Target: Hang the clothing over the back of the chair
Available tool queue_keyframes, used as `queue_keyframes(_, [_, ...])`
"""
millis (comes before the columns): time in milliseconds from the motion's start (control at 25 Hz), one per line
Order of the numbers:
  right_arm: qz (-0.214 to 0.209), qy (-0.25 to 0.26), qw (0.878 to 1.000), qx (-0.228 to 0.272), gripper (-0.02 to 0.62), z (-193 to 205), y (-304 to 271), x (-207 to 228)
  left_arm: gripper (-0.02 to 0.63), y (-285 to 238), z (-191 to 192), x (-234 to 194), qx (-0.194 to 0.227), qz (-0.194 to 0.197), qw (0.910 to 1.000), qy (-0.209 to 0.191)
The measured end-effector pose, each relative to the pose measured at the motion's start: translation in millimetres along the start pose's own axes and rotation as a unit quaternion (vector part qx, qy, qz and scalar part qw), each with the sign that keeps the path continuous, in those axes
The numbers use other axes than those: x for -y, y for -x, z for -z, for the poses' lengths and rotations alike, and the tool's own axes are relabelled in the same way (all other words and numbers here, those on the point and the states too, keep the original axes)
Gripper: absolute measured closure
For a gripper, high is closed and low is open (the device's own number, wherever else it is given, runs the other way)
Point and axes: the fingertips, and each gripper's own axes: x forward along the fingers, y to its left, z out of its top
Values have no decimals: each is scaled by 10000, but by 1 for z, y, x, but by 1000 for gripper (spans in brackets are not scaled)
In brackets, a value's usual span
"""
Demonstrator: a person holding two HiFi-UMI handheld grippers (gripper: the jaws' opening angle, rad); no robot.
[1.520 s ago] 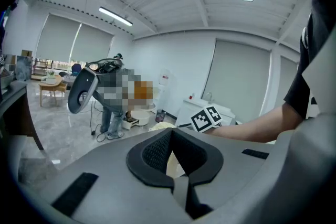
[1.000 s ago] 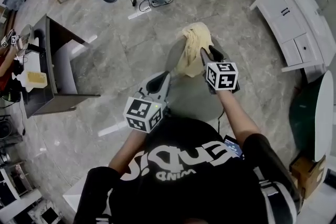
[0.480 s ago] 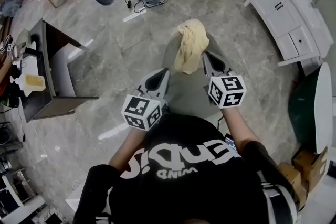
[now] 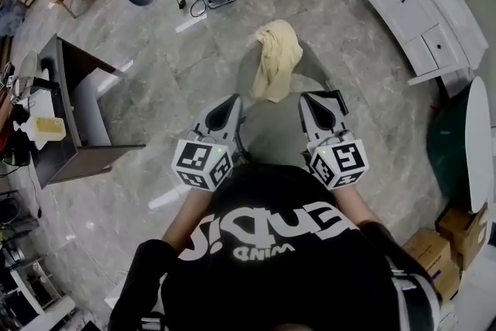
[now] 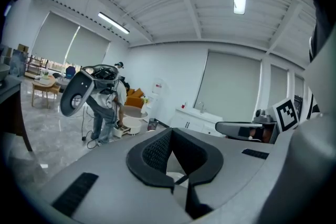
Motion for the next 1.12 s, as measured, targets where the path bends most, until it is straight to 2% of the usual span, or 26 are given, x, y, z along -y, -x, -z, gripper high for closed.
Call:
queue_keyframes(320, [-9,53,9987,501,581,10,7,3,592,9,1,-4,236,-6,9995,-232])
queue_keyframes(480, [11,51,9988,490,581,18,9,3,592,11,3,-3,318,6,9989,-358])
queue_keyframes(1120, [44,151,9986,499,581,17,14,-1,592,16,6,5,331,32,9986,-415])
